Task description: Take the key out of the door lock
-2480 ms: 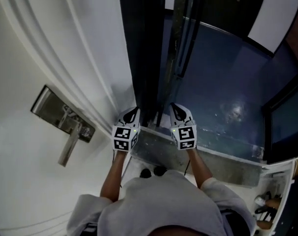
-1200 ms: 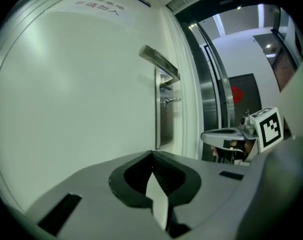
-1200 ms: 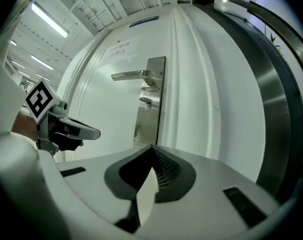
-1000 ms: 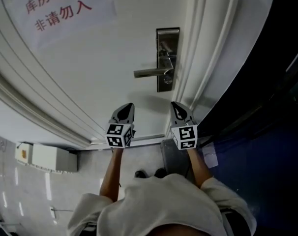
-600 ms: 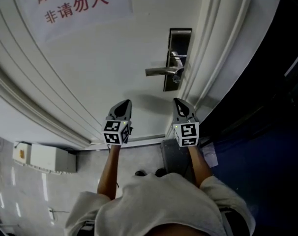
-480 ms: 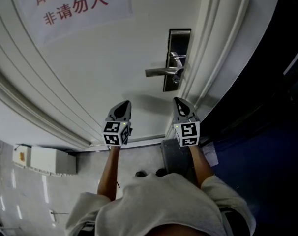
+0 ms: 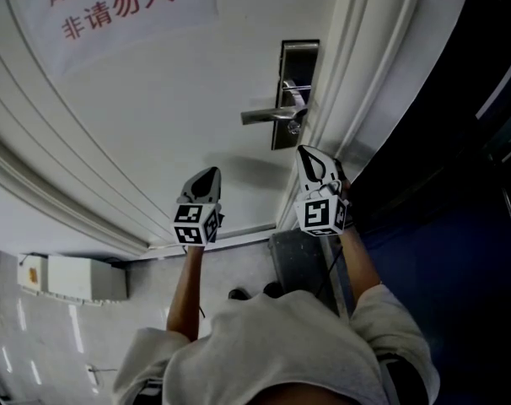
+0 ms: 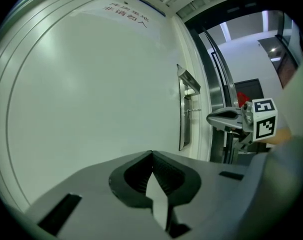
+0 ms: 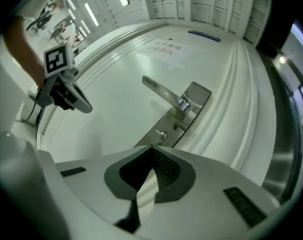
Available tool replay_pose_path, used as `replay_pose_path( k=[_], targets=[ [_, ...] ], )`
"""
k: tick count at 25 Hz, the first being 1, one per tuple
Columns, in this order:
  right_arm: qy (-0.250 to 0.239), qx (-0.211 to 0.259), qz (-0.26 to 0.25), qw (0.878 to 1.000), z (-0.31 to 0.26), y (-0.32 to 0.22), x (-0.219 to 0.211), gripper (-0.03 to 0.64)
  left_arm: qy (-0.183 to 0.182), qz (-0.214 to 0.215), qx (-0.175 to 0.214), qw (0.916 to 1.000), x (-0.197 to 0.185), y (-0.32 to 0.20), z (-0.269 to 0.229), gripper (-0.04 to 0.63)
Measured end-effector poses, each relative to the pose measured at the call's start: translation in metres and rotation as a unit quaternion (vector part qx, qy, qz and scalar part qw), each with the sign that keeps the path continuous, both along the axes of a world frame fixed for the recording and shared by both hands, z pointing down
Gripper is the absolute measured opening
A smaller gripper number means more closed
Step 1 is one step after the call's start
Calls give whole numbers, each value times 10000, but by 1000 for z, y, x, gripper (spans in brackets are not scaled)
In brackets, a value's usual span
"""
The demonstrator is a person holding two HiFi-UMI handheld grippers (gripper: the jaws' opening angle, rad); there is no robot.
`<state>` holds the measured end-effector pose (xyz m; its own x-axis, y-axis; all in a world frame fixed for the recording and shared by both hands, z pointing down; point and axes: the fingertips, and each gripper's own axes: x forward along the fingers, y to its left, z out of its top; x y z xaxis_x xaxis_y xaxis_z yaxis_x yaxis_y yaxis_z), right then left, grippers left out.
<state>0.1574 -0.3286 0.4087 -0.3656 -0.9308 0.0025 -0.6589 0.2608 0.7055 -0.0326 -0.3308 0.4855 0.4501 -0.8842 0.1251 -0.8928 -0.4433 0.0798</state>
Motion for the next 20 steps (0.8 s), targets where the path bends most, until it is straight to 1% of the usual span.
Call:
replay_pose_path(
  k=[2, 5, 9, 12, 14, 16, 19, 20],
  targets=[
    [640, 240, 71, 9976, -4, -2, 1, 23, 23, 21, -8, 10000, 3, 0, 1, 18],
    [1402, 554, 132, 9885, -8, -3, 2, 23, -28, 67, 8, 10000, 7, 1, 2, 18],
    [2365, 965, 222, 9666, -11, -7, -1, 23, -22, 105, -16, 9999, 9, 1, 3, 18],
    [2936, 1205, 285, 9479, -11, -10, -3, 23, -37, 132, -33, 9999, 11, 2, 3, 18],
    [3202, 1335, 315, 9374, -10, -11, -5, 23, -37, 142, -17, 9999, 10, 2, 3, 18],
    [3328, 1409, 331, 9318, -10, -11, -7, 23, -34, 131, -8, 9999, 9, 3, 3, 18],
    [3349, 1312, 291, 9326, -6, -12, -7, 29, -43, 101, -18, 9999, 5, 3, 3, 18],
    [3368, 1249, 283, 9328, -4, -13, -6, 51, -52, 97, -23, 9999, 4, 3, 3, 18]
  ],
)
